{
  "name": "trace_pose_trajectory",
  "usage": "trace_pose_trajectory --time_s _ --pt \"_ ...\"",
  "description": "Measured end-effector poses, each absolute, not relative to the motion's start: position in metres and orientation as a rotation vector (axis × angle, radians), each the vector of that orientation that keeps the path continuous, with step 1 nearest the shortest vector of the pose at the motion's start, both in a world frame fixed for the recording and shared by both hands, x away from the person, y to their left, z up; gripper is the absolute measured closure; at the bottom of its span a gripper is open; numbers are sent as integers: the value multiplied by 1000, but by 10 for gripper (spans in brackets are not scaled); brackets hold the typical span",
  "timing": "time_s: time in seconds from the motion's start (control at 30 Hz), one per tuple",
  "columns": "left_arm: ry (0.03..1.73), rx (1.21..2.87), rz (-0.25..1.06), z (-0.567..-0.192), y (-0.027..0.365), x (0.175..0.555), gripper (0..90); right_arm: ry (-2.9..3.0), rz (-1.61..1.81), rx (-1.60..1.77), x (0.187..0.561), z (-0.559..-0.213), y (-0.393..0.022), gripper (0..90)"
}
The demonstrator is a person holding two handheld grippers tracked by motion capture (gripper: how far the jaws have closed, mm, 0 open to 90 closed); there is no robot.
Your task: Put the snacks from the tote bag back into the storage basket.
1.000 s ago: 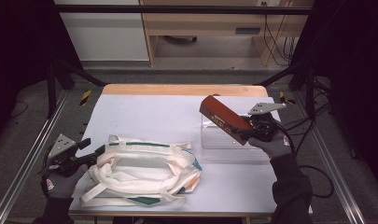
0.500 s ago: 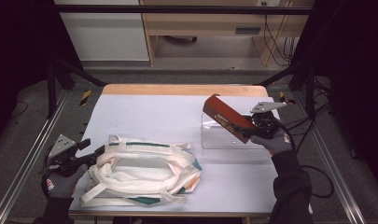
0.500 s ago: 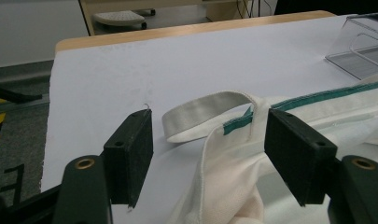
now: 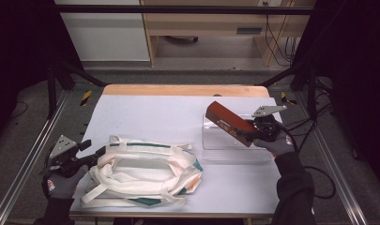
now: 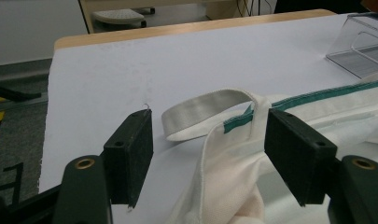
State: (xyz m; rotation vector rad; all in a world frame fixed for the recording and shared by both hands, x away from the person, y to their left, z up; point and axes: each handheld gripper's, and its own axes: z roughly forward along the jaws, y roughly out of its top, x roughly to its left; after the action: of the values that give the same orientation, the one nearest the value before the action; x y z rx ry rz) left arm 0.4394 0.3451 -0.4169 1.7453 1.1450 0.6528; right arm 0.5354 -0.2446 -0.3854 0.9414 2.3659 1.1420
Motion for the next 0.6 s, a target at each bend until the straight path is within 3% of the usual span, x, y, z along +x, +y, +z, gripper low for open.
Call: trace_pose_trajectory --time_s 0.6 --pt "1148 1753 653 -419 345 440 321 2408 1130 898 534 -395 -242 436"
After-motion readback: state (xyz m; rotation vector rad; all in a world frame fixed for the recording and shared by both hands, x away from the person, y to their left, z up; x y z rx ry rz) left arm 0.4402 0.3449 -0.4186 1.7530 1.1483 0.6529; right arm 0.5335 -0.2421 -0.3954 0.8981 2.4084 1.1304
